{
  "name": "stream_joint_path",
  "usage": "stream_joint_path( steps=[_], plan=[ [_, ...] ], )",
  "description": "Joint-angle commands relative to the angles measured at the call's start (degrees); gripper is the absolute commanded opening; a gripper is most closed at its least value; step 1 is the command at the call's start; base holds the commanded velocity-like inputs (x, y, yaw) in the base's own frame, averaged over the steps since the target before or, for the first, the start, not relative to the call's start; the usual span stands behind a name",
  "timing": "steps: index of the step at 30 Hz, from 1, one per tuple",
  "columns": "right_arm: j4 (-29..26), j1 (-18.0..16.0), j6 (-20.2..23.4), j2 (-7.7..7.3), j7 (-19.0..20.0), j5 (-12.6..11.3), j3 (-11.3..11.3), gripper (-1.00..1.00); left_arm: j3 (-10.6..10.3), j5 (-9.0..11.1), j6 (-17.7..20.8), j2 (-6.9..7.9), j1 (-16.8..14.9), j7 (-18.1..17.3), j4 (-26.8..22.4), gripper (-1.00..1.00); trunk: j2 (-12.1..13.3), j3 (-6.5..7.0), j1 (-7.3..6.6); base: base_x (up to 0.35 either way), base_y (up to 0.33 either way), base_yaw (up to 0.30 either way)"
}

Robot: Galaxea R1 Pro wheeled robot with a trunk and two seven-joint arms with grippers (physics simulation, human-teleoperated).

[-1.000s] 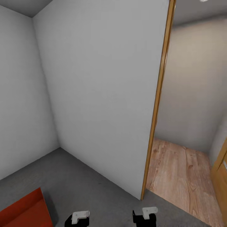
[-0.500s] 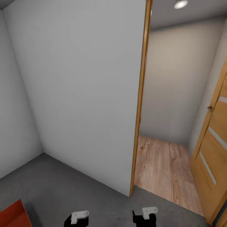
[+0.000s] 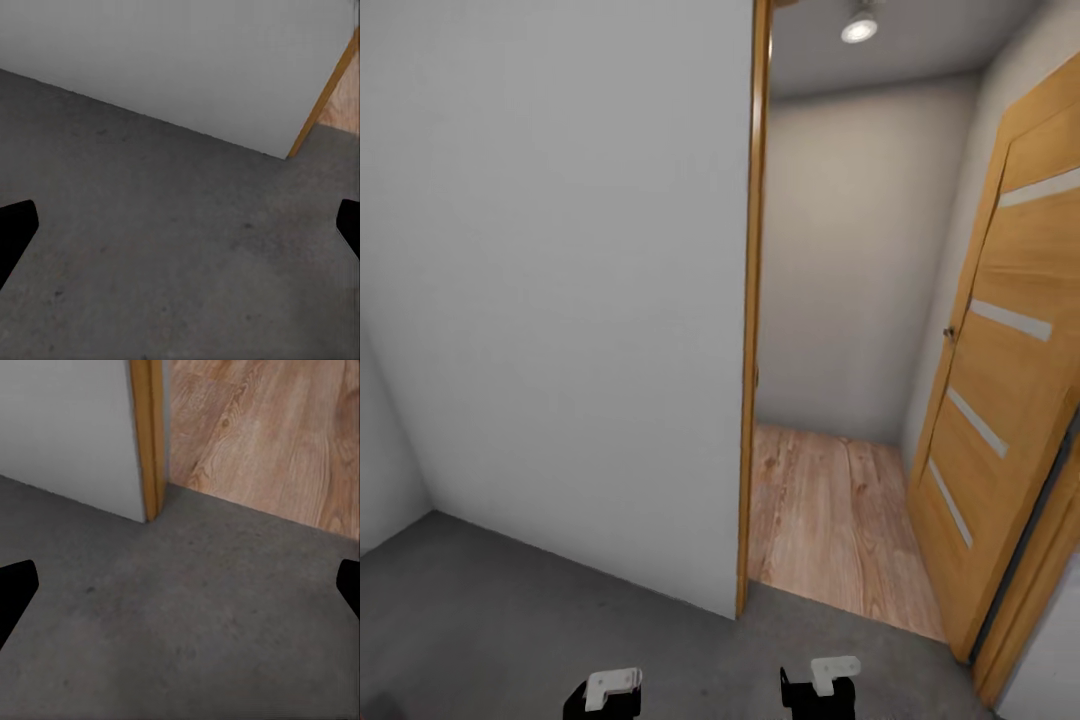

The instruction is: Move the two storage containers from the living room to the garage. In the garage, place one container on the floor and stack the other container on top of it (either order is fine).

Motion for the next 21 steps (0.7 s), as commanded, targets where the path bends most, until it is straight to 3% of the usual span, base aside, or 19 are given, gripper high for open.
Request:
stream_joint_path(
  steps=[1,6,11,21],
  plan=[
    [0.1,-0.1,-0.1,0.00,-0.6,0.2,0.5,1.00,-0.5,0.6,-0.2,0.04,0.0,0.3,0.0,1.00,0.0,-0.07,0.00,0.000,0.000,-0.300],
    [0.1,-0.1,-0.1,0.00,-0.6,0.2,0.5,1.00,-0.5,0.6,-0.2,-0.01,-0.1,0.3,0.0,1.00,0.0,-0.07,0.00,0.050,-0.042,-0.300],
    [0.1,-0.1,-0.1,0.06,-0.6,0.2,0.5,1.00,-0.5,0.5,-0.2,-0.06,-0.1,0.3,0.0,1.00,0.0,-0.07,0.00,0.178,-0.219,-0.274],
    [0.1,0.0,-0.1,0.09,-0.6,0.2,0.5,1.00,-0.6,0.4,-0.2,-0.07,-0.1,0.3,0.0,1.00,0.0,-0.07,0.00,0.234,-0.269,-0.053]
  ],
)
